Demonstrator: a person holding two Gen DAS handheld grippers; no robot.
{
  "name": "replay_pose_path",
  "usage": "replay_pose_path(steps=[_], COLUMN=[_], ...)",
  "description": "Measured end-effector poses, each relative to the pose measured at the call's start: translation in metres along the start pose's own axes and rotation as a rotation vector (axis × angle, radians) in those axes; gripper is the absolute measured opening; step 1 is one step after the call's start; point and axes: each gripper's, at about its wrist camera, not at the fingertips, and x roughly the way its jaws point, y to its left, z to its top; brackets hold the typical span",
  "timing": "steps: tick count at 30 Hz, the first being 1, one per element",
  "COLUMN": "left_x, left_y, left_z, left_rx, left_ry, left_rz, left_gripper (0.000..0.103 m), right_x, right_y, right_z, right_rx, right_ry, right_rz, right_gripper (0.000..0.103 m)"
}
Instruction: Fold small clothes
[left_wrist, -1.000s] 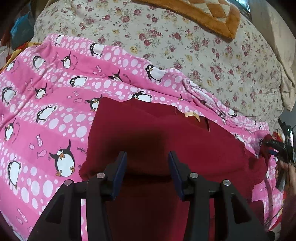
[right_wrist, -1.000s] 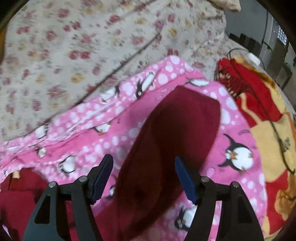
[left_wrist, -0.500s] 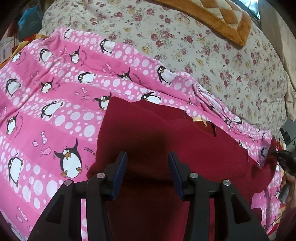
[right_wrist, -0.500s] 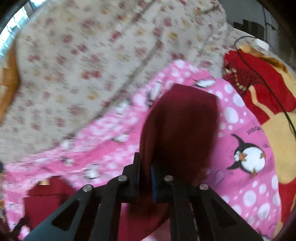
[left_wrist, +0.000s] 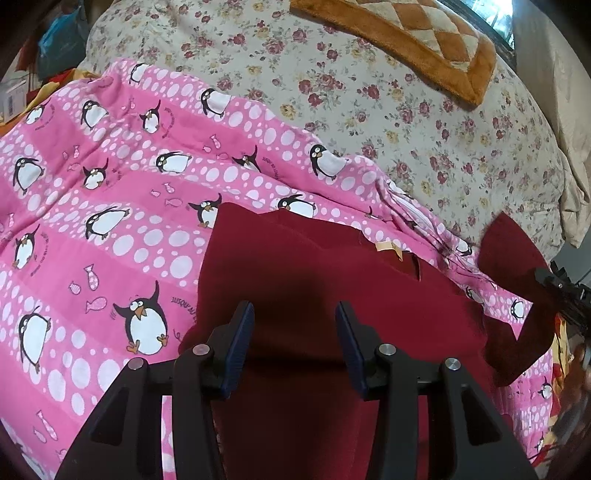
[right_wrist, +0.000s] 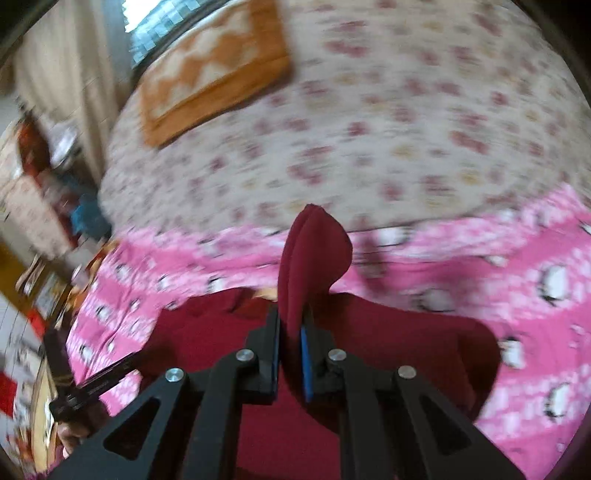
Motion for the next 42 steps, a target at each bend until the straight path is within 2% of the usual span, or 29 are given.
replay_pose_path(steps=[3,7,8,10,12,14,16,20,23,27,28,30,31,34,36,38,39,42], left_x=[0.000,-0.001,-0.001,-0.001,0.000,0.002,0.002,0.010,0.025,0.045,0.051,0.056,0.055,0.042,0.024,0.005,0.002,0.009], left_y=[0.001,-0.001,-0.002,-0.001,-0.001,-0.001,-0.002,-0.014,-0.033,-0.060,-0.066,-0.073,-0.073,-0.068,-0.060,-0.043,-0.035,-0.009], left_z=[0.001,0.001,0.000,0.000,0.000,0.001,0.002,0.004,0.004,-0.005,-0.008,-0.011,-0.011,-0.002,0.009,0.023,0.029,0.036], left_rx=[-0.005,0.000,-0.001,-0.006,-0.017,-0.029,-0.036,-0.025,0.033,0.157,0.185,0.215,0.220,0.172,0.137,0.092,0.066,0.003], left_ry=[0.003,0.004,0.005,0.012,0.022,0.027,0.025,0.033,0.078,0.124,0.134,0.126,0.111,0.061,-0.011,-0.095,-0.108,-0.075], left_rz=[-0.005,-0.017,-0.023,-0.039,-0.057,-0.076,-0.098,-0.138,-0.155,-0.124,-0.117,-0.082,-0.076,-0.127,-0.143,-0.116,-0.103,-0.039], left_gripper=[0.025,0.025,0.025,0.025,0.025,0.026,0.027,0.034,0.035,0.035,0.028,0.000,0.000,0.000,0.000,0.000,0.000,0.000], right_x=[0.023,0.064,0.075,0.094,0.097,0.082,0.068,0.033,0.005,-0.027,-0.033,-0.041,-0.042,-0.046,-0.047,-0.046,-0.044,-0.038], right_y=[0.041,0.080,0.085,0.088,0.088,0.087,0.084,0.067,0.050,0.015,0.004,-0.017,-0.023,-0.045,-0.056,-0.065,-0.069,-0.073], right_z=[-0.018,-0.061,-0.072,-0.094,-0.107,-0.112,-0.112,-0.105,-0.103,-0.102,-0.104,-0.107,-0.108,-0.111,-0.113,-0.113,-0.112,-0.111], right_rx=[-0.079,-0.171,-0.185,-0.202,-0.209,-0.215,-0.207,-0.180,-0.156,-0.057,-0.022,0.030,0.044,0.099,0.130,0.160,0.175,0.200], right_ry=[0.050,0.191,0.236,0.351,0.394,0.368,0.352,0.312,0.263,0.200,0.191,0.189,0.189,0.175,0.163,0.151,0.147,0.147], right_rz=[0.045,0.075,0.074,0.052,0.035,0.033,0.044,0.036,0.005,-0.023,-0.028,-0.045,-0.055,-0.083,-0.097,-0.113,-0.115,-0.114], right_gripper=[0.009,0.011,0.014,0.031,0.035,0.039,0.047,0.053,0.056,0.064,0.065,0.065,0.065,0.065,0.065,0.065,0.065,0.065])
